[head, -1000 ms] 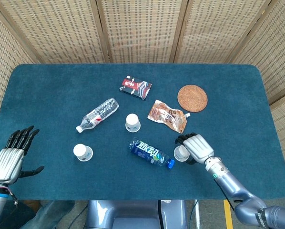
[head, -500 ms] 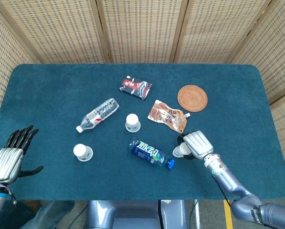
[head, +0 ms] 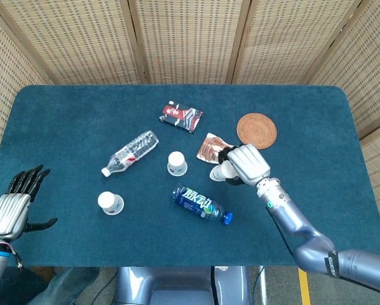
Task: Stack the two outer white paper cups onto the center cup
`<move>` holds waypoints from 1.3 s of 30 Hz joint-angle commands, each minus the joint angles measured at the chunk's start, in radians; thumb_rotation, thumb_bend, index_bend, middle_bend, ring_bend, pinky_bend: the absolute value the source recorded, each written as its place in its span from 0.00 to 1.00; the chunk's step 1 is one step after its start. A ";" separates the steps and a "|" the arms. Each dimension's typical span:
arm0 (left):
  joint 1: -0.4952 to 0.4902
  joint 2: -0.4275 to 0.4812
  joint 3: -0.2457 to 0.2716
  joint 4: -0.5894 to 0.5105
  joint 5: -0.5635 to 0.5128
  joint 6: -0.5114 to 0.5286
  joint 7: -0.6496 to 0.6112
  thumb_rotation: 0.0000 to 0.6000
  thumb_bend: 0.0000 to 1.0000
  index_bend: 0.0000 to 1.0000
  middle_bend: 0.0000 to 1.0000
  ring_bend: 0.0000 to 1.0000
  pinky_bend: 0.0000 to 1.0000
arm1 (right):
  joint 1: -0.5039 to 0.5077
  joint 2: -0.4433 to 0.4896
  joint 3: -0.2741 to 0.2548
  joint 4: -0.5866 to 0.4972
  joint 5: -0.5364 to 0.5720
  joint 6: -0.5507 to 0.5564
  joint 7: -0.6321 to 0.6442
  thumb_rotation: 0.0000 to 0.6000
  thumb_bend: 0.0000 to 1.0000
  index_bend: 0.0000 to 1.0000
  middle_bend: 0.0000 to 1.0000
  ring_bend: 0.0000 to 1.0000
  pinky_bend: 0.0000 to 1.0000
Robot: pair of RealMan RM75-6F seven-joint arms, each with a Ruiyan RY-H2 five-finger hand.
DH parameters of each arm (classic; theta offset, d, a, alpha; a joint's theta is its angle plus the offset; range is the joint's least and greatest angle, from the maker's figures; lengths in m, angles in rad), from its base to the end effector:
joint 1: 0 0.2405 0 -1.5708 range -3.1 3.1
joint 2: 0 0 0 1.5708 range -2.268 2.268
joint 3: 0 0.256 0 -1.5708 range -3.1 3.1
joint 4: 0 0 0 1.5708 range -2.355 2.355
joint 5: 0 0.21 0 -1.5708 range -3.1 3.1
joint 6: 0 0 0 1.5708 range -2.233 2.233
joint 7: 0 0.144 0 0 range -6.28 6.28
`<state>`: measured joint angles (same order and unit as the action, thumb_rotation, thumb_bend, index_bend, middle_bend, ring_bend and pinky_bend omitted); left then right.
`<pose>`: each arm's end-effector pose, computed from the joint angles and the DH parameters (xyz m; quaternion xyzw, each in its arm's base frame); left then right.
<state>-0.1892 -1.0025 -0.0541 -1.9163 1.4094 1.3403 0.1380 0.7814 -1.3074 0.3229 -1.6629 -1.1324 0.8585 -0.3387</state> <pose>-0.2537 0.2023 0.1530 -0.6229 -0.4290 -0.3772 0.5344 -0.1014 -0.3697 0.0609 0.7527 -0.3257 0.4078 0.4013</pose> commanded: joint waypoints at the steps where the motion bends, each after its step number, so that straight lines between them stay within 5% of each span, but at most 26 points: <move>1: -0.004 -0.002 -0.010 0.003 -0.015 0.001 0.004 1.00 0.00 0.00 0.00 0.00 0.00 | 0.130 -0.037 0.064 0.021 0.184 -0.058 -0.109 1.00 0.51 0.54 0.54 0.54 0.54; 13: -0.017 0.003 -0.030 0.007 -0.078 -0.020 -0.008 1.00 0.00 0.00 0.00 0.00 0.00 | 0.397 -0.216 0.062 0.161 0.476 -0.032 -0.304 1.00 0.51 0.54 0.54 0.54 0.54; 34: -0.020 0.031 -0.030 0.016 -0.087 -0.038 -0.072 1.00 0.00 0.00 0.00 0.00 0.00 | 0.532 -0.307 0.025 0.260 0.671 0.050 -0.412 1.00 0.50 0.53 0.53 0.53 0.54; 36: -0.022 0.033 -0.031 0.018 -0.090 -0.041 -0.076 1.00 0.00 0.00 0.00 0.00 0.00 | 0.536 -0.307 0.018 0.265 0.690 0.041 -0.418 1.00 0.41 0.47 0.47 0.48 0.52; 39: -0.024 0.034 -0.032 0.020 -0.093 -0.045 -0.079 1.00 0.00 0.00 0.00 0.00 0.00 | 0.551 -0.281 0.006 0.240 0.788 0.006 -0.454 1.00 0.11 0.23 0.24 0.29 0.32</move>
<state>-0.2132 -0.9684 -0.0855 -1.8962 1.3162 1.2958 0.0590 1.3207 -1.6055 0.3383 -1.4063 -0.4077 0.8896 -0.7686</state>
